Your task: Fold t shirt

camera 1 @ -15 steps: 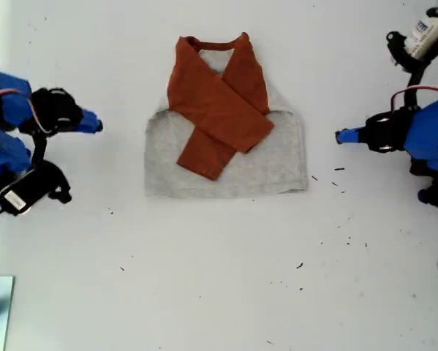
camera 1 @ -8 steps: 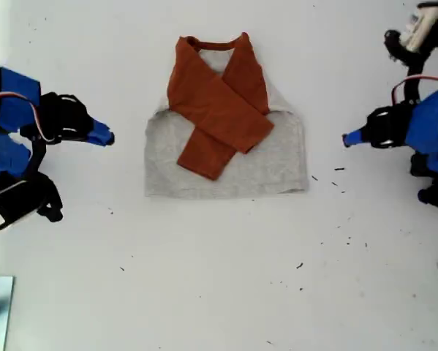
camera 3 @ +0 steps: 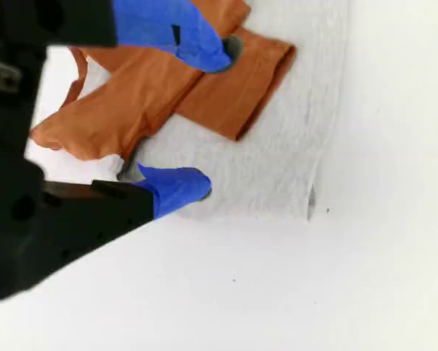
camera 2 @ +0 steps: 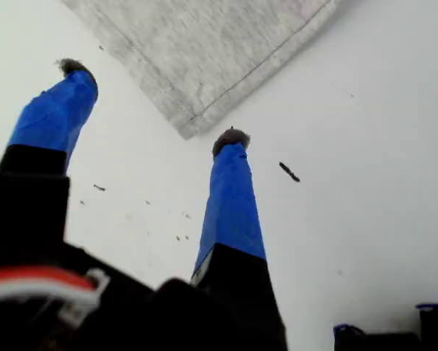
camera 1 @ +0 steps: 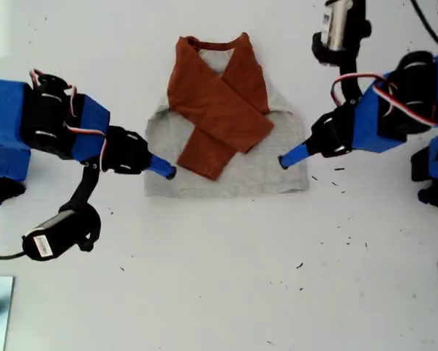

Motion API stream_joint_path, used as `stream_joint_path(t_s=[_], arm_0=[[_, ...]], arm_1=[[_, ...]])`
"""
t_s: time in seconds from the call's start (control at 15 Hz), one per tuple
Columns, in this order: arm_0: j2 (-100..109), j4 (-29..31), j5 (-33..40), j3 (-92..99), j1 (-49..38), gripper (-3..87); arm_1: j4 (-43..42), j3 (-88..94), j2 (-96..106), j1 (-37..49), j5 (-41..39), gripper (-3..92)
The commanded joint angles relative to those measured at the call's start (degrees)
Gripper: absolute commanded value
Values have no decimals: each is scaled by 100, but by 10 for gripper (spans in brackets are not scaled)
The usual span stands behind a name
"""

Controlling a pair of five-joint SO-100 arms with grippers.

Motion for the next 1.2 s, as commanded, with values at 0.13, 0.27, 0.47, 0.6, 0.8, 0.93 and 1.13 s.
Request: stream_joint_path(t_s=[0.13,0.27,0.47,0.6,0.8,0.93,1.13], arm_0=[[-677,-1336,-185,782,193,233],[-1415,-1767,-185,677,114,223],[-2021,-1907,-211,519,44,68],[-2048,-1925,-158,404,35,-3],[-1784,-1380,0,-387,431,-3],[-1696,-1063,158,-1160,984,-3],[-1679,-932,-185,-1907,2057,-3]], arm_1=[[-1301,624,-932,-237,334,311],[-1740,598,-1661,-281,369,292],[-2030,413,-2531,-422,563,155],[-2065,316,-2522,-545,668,34],[-2004,246,-1521,-765,510,32],[-1749,299,-527,-1134,510,32],[-1547,167,62,-2329,1072,32]])
